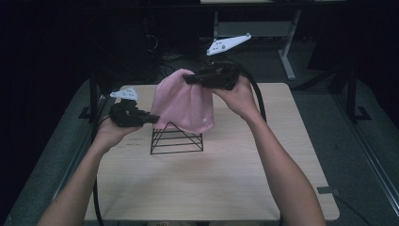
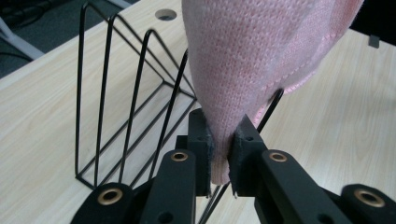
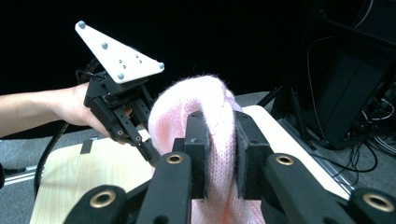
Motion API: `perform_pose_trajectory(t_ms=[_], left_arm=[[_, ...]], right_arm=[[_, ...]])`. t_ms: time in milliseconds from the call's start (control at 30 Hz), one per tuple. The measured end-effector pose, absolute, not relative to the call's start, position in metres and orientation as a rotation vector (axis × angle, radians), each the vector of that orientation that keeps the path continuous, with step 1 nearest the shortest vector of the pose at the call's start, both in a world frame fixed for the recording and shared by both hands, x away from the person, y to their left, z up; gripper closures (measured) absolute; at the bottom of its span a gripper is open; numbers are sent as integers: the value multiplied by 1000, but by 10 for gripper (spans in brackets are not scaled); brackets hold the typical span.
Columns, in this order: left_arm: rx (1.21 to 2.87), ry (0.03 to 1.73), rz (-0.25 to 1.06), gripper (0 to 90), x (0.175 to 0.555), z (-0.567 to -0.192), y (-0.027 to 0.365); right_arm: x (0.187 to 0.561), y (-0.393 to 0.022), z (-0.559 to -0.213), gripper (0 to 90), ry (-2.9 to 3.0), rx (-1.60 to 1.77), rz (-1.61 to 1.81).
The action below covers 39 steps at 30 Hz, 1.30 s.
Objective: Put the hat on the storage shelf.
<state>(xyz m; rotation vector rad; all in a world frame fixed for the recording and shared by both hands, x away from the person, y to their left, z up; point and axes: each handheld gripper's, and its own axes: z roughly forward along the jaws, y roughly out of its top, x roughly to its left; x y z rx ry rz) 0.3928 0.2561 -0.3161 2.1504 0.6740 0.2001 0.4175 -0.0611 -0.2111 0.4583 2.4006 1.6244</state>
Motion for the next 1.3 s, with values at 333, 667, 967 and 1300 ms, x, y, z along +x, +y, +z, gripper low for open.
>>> perform_pose_trajectory(t_ms=[333,667,967,1300], left_arm=[[2162,704,199,828,389,-329,265],[2179,731,196,830,389,-338,271],[2212,756,204,830,390,-344,273],[2229,779,200,830,389,-355,275]], right_arm=[[420,-46,-221,770,2462,427,1590],[424,-39,-231,770,2483,430,1587],[427,-35,-241,767,2521,429,1563],[427,-30,-249,766,2555,413,1528]])
